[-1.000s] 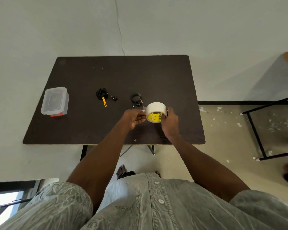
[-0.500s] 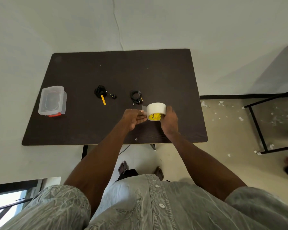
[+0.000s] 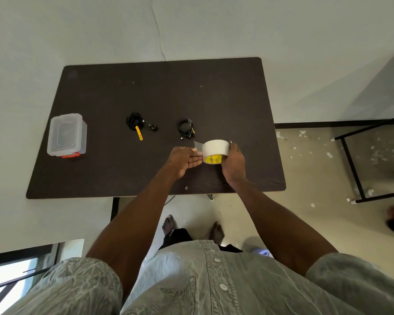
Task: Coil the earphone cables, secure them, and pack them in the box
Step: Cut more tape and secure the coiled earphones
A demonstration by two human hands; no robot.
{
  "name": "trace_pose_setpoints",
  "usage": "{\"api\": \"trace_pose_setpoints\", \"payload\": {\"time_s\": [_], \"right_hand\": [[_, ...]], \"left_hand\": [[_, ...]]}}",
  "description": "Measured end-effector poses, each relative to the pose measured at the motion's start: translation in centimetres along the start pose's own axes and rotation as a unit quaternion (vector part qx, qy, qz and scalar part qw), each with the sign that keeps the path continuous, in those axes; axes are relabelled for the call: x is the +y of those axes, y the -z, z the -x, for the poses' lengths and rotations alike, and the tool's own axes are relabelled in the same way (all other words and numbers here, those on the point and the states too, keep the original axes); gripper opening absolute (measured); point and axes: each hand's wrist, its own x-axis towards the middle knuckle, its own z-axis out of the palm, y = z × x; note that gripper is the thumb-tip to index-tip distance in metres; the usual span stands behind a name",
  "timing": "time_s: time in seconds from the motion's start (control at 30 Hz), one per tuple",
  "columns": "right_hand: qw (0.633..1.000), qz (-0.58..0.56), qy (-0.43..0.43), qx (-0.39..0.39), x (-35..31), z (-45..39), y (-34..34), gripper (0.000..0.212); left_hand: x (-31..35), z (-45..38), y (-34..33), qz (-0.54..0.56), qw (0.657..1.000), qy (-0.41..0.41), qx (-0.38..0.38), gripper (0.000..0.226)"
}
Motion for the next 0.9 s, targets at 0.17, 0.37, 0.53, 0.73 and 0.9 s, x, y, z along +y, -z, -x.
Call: {"api": "trace_pose_setpoints", "payload": {"time_s": [0.17, 0.37, 0.53, 0.73, 0.9], "right_hand": [[0.999, 0.003, 0.023, -0.023, 0.1, 0.0, 0.0, 0.052], [0.995, 0.026, 0.067, -0.064, 2.2, 0.5, 1.2, 0.052], [0.997, 0.069, -0.018, 0.029, 3.7, -1.3, 2.9, 0.035], [0.99, 0.105, -0.083, -0.044, 3.6, -2.3, 0.9, 0.052], [0.989, -0.009, -0.148, -0.023, 3.9, -2.8, 0.8, 0.044]], "left_hand": [[-0.5, -0.3, 0.3, 0.021, 1.0, 0.009, 0.005, 0.017], [-0.8, -0.5, 0.1, 0.025, 0.999, -0.021, 0.036, 0.009], [-1.3, -0.9, 0.0, 0.023, 0.999, -0.026, 0.037, 0.009], [-0.9, -1.0, 0.1, 0.01, 0.999, -0.012, 0.034, 0.01], [-0.7, -1.2, 0.4, 0.008, 1.0, -0.002, 0.025, 0.01]]}}
